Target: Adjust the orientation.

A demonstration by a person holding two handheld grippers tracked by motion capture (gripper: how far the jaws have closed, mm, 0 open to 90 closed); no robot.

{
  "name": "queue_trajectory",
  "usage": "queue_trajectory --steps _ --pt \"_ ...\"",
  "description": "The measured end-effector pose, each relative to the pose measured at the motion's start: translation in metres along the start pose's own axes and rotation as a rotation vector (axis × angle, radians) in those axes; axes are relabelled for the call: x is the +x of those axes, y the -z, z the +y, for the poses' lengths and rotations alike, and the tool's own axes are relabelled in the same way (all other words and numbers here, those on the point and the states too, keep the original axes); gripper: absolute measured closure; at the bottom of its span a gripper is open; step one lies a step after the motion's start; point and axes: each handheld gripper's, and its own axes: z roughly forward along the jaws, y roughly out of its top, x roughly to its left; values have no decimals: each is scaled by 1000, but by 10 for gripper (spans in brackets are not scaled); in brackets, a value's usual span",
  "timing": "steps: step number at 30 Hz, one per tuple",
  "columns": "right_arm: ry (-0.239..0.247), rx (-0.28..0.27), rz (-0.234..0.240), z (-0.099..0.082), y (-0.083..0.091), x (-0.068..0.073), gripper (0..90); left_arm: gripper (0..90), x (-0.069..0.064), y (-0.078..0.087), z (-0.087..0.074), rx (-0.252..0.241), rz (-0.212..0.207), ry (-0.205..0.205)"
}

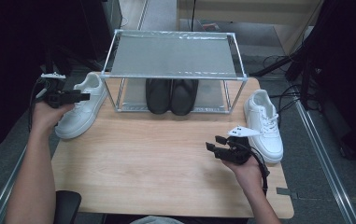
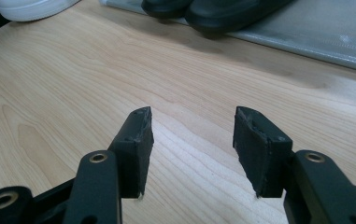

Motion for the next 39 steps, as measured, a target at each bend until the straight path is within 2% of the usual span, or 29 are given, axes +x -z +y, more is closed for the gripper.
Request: queue_trajectory --steps 4,7,10,16,20,23,28,33,39 --pt "-6 -1 -6 -1 1 -1 488 432 5 -8 -3 13 15 10" --pt "-3 5 -5 -2 0 0 488 446 8 -17 -7 63 20 13" --pt "1 7 -2 -1 -2 1 488 486 9 -25 -12 88 1 17" --pt "3 13 0 -1 -3 2 488 568 11 -30 -18 47 14 18" --pt "5 17 -1 -2 -4 2 488 673 13 -33 -20 29 40 34" --pt "7 20 -2 -2 -5 2 488 714 12 -33 -20 26 53 23" --pt "7 17 -2 -2 -5 2 488 756 12 -33 -21 19 52 -1" --pt "4 11 -2 -1 -4 2 487 806 11 -30 -18 32 41 22" --pt "4 8 0 -1 -4 2 486 818 9 -26 -14 69 64 19"
